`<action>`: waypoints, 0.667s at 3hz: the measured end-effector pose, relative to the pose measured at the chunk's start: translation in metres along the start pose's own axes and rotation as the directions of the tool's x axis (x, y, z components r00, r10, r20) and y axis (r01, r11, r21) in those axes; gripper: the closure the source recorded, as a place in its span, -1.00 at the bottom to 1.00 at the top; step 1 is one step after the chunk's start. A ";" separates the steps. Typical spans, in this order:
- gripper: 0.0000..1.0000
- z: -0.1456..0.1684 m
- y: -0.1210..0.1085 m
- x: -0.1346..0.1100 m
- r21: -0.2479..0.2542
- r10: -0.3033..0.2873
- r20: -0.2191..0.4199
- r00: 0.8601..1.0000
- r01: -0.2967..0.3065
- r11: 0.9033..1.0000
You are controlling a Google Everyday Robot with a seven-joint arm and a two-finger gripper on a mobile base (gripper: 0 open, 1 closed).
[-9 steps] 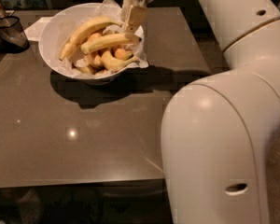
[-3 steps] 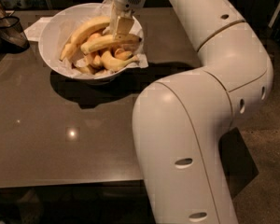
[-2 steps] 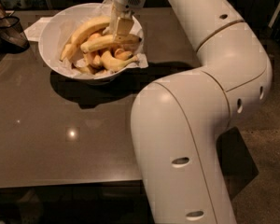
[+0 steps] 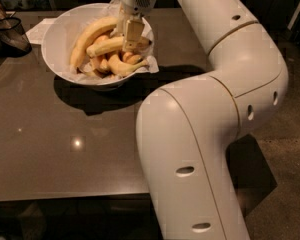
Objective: Pick banana from white bowl
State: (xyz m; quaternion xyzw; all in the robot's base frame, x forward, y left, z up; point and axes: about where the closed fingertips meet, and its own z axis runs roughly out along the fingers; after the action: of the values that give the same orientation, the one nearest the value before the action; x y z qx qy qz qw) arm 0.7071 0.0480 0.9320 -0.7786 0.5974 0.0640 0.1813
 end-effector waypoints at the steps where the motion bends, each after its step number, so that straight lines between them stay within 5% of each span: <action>1: -0.06 0.002 -0.001 0.004 -0.004 0.006 -0.006 1.000 -0.006 1.000; 2: -0.10 0.006 0.000 0.007 -0.014 0.012 -0.008 1.000 -0.012 1.000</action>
Offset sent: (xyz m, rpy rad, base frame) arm -0.0255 -0.0336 -0.0069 -0.1050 0.1628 0.0292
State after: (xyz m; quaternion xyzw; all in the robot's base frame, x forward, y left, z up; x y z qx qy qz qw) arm 0.7102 0.0436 0.9237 -0.7765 0.6021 0.0662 0.1733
